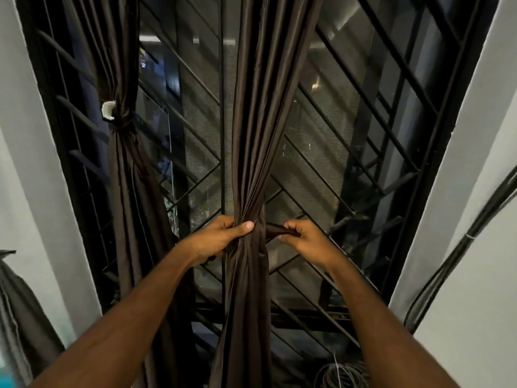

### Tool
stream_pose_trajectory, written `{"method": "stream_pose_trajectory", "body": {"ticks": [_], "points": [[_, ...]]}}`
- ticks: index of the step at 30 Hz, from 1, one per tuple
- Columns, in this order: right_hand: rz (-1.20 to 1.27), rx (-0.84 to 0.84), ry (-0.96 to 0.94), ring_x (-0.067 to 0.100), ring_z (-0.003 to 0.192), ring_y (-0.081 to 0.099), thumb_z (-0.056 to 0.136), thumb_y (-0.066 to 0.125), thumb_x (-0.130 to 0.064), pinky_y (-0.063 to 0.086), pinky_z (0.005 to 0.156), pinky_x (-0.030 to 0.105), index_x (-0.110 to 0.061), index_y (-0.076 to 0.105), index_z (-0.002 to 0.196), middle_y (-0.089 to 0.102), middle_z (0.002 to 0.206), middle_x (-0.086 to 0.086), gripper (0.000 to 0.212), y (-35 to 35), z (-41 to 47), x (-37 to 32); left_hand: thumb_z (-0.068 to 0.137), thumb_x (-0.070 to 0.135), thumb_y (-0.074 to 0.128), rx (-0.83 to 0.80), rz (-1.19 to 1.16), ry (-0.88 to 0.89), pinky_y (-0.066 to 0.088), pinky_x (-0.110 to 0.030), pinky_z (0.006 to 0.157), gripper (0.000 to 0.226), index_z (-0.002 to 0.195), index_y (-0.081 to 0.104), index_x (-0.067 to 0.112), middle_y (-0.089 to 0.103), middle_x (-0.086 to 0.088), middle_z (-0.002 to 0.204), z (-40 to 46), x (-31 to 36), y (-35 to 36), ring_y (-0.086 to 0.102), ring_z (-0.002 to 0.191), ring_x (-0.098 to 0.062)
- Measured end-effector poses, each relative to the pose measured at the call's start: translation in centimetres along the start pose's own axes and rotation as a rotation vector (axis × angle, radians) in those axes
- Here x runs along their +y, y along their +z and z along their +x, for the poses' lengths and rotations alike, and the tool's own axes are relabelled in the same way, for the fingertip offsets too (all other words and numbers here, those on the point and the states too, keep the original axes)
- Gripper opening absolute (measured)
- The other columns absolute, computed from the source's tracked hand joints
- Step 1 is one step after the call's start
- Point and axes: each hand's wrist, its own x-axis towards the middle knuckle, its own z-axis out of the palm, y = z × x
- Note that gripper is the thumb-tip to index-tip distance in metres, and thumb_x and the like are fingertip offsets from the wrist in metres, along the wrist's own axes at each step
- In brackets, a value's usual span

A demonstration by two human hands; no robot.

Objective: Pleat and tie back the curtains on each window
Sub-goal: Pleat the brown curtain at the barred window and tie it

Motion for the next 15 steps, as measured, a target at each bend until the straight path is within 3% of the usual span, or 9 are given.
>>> {"method": "stream_pose_trajectory", "body": {"ticks": [3,5,6,8,10,12,15], "points": [[0.323,-0.09,0.115,0.01,0.046,0.031,0.098,0.058,-0.014,0.026,0.045,0.024,-0.004,0.054,0.077,0.038,0.059,0.0,0.024,-1.2,-0.2,-3.0,0.085,0.057,0.071,0.222,0.318,0.031,0.06,-0.044,0.076,0.044,0.09,0.077,0.013,0.077,-0.004,0.085,1.5,0.7,0.1,0.074,0.078,-0.016],[0.64,-0.044,0.2,0.01,0.045,0.028,0.101,0.047,-0.016,0.026,0.045,0.024,-0.008,0.053,0.077,0.039,0.057,0.0,0.026,0.1,-0.4,-5.2,0.059,0.074,0.076,0.406,0.365,-0.066,0.062,-0.041,0.074,0.066,0.093,0.076,0.017,0.076,-0.001,0.084,2.1,1.0,0.7,0.073,0.078,-0.016],[0.753,-0.019,0.219,0.012,0.045,0.033,0.104,0.043,-0.015,0.032,0.045,0.024,-0.008,0.055,0.079,0.042,0.057,0.001,0.028,1.2,-0.4,-6.0,0.054,0.073,0.078,0.468,0.311,-0.097,0.062,-0.037,0.071,0.069,0.093,0.075,0.017,0.076,0.001,0.083,2.2,1.3,1.2,0.072,0.077,-0.015],[0.911,0.013,0.237,0.017,0.056,0.055,0.108,0.039,-0.015,0.054,0.053,0.033,-0.008,0.058,0.085,0.054,0.065,0.006,0.031,3.6,-0.8,-6.7,0.067,0.048,0.086,0.493,0.055,-0.133,0.054,-0.025,0.053,0.049,0.086,0.068,0.008,0.072,-0.001,0.071,2.6,1.5,2.0,0.069,0.063,-0.014],[1.003,0.046,0.254,0.021,0.075,0.068,0.109,0.042,-0.018,0.061,0.07,0.042,-0.008,0.062,0.091,0.066,0.078,0.01,0.029,5.3,-1.3,-6.9,0.082,0.019,0.079,0.41,-0.207,-0.182,0.039,-0.02,0.041,0.022,0.079,0.06,0.007,0.061,-0.003,0.058,2.4,1.9,2.3,0.056,0.047,-0.013],[1.01,0.095,0.241,0.023,0.092,0.071,0.107,0.048,-0.018,0.061,0.078,0.041,-0.006,0.065,0.1,0.071,0.091,0.011,0.022,6.3,-1.6,-6.8,0.089,0.003,0.063,0.326,-0.362,-0.227,0.042,-0.022,0.046,0.008,0.081,0.067,0.004,0.064,-0.009,0.068,2.0,1.8,1.7,0.059,0.056,-0.015],[1.025,0.155,0.257,0.021,0.106,0.069,0.105,0.053,-0.02,0.057,0.094,0.044,-0.007,0.066,0.106,0.074,0.104,0.01,0.018,6.9,-1.6,-6.7,0.092,-0.005,0.055,0.353,-0.31,-0.218,0.054,-0.028,0.056,0.023,0.098,0.074,0.006,0.072,-0.011,0.083,1.7,1.2,1.0,0.068,0.075,-0.018]]}}
